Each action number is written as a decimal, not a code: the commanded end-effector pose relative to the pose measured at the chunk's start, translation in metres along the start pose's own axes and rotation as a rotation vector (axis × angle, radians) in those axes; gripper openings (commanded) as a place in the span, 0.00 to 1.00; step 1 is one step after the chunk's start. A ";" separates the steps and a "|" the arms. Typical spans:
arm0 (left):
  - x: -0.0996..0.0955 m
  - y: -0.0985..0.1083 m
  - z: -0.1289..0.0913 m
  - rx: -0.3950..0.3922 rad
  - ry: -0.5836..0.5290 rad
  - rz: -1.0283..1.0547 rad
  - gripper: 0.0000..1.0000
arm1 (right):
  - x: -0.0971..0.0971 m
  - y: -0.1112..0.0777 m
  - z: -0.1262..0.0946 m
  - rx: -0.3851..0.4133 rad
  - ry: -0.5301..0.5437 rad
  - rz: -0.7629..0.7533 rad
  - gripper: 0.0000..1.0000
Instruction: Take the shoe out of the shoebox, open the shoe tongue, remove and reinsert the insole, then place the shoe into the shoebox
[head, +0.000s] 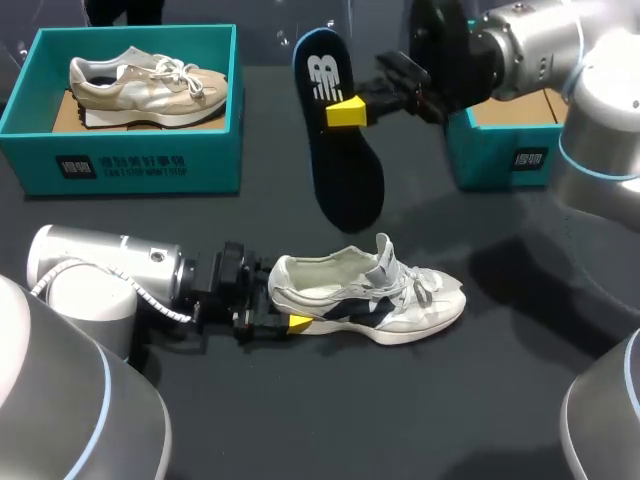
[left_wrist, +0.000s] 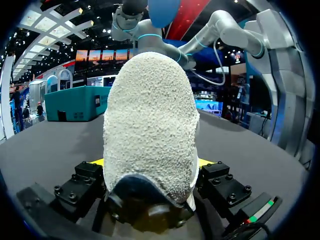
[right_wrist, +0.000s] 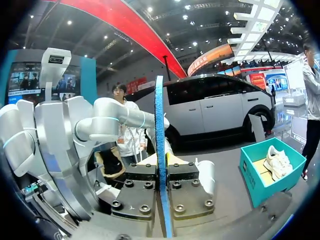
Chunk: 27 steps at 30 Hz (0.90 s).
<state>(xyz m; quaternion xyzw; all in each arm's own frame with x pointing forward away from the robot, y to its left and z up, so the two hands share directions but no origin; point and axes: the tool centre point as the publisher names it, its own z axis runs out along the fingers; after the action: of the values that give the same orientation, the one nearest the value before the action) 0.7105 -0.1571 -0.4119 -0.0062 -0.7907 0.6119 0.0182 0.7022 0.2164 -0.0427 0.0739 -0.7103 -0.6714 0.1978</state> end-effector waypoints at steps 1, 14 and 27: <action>0.000 0.001 0.001 0.000 0.001 0.000 0.00 | 0.003 -0.002 0.001 -0.004 -0.009 -0.001 0.00; 0.000 0.001 0.001 0.000 0.001 0.000 0.00 | 0.067 0.031 -0.024 -0.212 -0.181 0.100 0.00; 0.000 0.001 0.001 0.000 0.001 0.000 0.00 | 0.087 0.027 -0.024 -0.206 -0.214 0.111 0.00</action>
<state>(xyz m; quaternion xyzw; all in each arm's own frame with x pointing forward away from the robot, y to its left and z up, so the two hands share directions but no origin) 0.7105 -0.1571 -0.4119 -0.0062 -0.7907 0.6119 0.0183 0.6532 0.1719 0.0010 -0.0320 -0.6510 -0.7357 0.1843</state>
